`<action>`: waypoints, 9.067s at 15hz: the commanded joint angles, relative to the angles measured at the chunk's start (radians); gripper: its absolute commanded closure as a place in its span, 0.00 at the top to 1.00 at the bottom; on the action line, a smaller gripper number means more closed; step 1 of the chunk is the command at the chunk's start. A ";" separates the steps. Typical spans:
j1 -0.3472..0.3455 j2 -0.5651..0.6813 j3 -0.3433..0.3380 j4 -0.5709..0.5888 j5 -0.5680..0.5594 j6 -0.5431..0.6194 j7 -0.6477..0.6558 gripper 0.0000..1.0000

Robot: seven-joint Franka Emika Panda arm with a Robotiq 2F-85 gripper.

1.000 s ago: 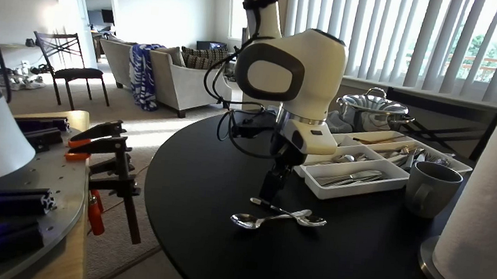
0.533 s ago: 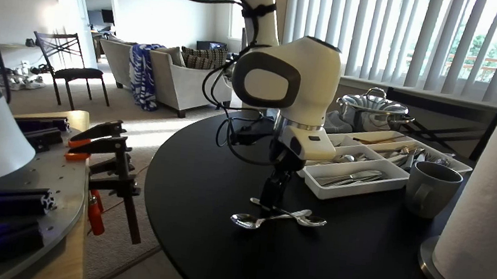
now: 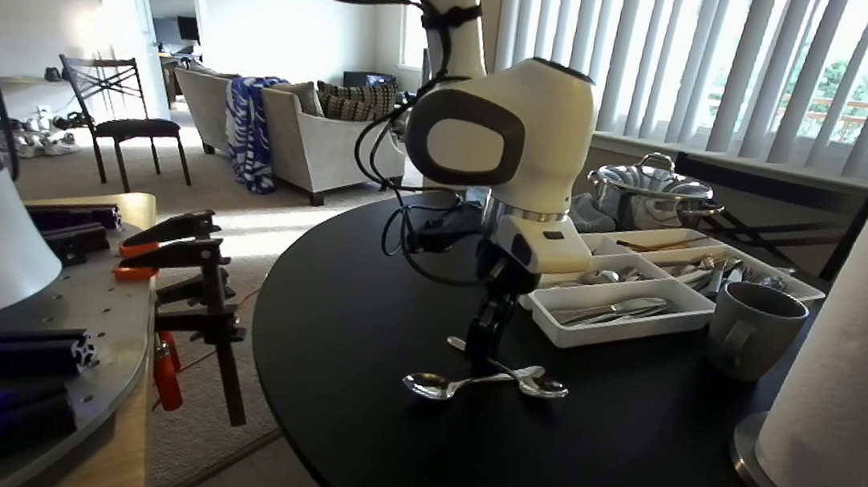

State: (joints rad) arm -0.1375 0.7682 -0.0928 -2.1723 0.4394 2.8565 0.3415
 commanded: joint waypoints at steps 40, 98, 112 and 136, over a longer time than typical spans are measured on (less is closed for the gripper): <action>-0.239 -0.043 0.218 -0.175 -0.012 0.253 -0.088 0.47; -0.064 0.008 0.188 0.204 -0.521 0.166 -0.626 0.59; -0.118 -0.163 0.131 -0.302 -0.550 0.453 -0.555 1.00; -0.062 -0.075 -0.009 -0.193 -0.571 0.231 -0.490 0.74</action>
State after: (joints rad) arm -0.2389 0.7355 -0.0765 -2.3243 -0.1414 3.1064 -0.1585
